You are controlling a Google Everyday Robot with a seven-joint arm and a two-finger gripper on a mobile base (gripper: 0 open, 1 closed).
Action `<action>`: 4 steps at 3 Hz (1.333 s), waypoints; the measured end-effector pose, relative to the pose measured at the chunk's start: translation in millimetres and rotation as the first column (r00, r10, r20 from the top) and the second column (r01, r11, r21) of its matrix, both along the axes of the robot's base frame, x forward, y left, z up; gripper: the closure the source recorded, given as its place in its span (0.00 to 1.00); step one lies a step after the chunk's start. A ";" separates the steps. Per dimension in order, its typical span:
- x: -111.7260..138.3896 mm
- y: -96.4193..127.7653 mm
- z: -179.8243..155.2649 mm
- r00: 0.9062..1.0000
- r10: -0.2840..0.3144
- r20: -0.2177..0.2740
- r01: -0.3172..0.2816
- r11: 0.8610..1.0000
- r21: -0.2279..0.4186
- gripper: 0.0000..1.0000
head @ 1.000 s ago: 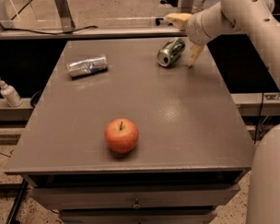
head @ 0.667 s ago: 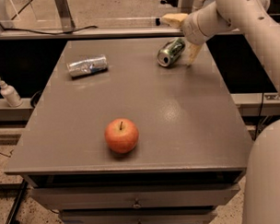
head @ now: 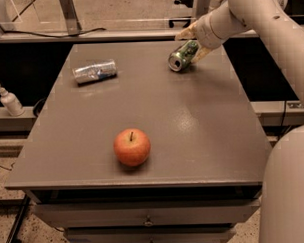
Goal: Place green can upright
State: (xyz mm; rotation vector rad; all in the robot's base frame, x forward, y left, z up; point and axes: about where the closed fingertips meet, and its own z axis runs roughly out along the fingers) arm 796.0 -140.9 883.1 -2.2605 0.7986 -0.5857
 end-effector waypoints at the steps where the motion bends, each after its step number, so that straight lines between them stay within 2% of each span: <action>1: -12.2 -6.2 -6.1 0.999 0.001 -0.035 -0.002 0.999 -0.044 0.40; 2: -28.9 -22.5 -13.4 0.997 -0.012 -0.076 0.004 0.995 -0.102 0.16; 3: -40.4 -32.3 -17.2 0.995 -0.019 -0.098 0.005 0.990 -0.140 0.00; 4: -45.8 -34.7 -19.4 0.994 -0.014 -0.110 -0.005 0.986 -0.164 0.00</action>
Offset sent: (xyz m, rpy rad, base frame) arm -0.0511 -0.0468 -0.0140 -0.1720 0.1167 -0.0283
